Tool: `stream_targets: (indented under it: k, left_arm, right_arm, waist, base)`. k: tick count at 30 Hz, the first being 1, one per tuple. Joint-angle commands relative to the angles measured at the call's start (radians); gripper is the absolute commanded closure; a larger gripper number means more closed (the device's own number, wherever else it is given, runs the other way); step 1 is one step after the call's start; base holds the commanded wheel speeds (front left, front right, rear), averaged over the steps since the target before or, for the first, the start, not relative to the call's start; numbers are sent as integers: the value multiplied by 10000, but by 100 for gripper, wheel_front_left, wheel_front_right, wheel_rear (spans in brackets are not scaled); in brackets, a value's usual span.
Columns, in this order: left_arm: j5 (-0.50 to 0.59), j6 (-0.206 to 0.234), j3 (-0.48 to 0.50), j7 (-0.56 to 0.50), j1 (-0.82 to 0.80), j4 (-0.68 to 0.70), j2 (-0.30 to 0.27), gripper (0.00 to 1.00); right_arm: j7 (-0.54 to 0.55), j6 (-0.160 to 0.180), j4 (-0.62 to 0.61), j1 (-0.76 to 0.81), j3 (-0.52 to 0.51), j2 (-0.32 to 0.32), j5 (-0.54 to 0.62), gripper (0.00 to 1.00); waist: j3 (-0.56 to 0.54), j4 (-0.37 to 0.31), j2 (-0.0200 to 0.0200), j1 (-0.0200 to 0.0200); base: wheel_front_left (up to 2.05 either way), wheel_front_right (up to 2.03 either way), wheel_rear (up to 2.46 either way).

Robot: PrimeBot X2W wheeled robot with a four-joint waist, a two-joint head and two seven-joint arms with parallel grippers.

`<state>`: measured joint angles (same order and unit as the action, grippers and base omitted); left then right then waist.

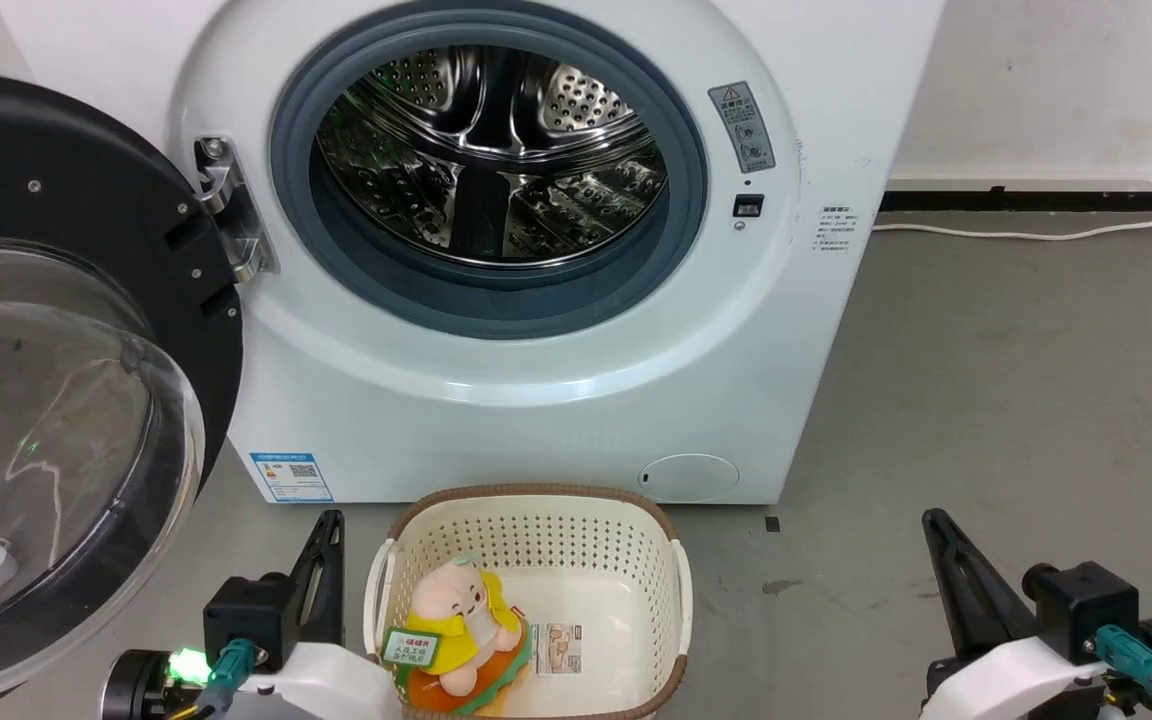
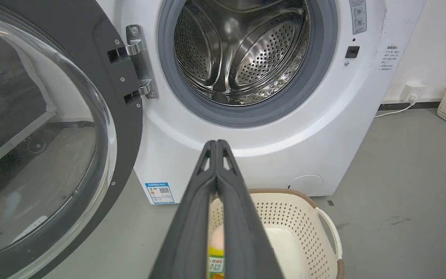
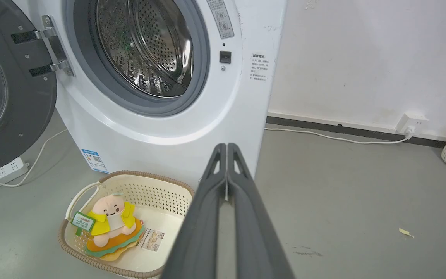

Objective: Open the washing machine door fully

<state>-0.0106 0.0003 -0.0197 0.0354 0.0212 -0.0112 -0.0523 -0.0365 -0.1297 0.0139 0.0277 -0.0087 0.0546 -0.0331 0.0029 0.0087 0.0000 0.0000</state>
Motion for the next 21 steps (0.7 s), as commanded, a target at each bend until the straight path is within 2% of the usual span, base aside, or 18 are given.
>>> stream_targets:
  k: [1,21]
  left_arm:
    - [38,1,36,-36,-111,48,11,100]
    - [106,-3,197,-354,-212,112,20,100]
  right_arm:
    - [45,-9,-79,-172,26,-38,55,100]
    - [365,-10,-139,-277,87,-43,331,100]
  waist:
    - [-1,-3,0,0]
    - [-29,-87,0,0]
  base:
    - [0,0,0]
    - [0,0,0]
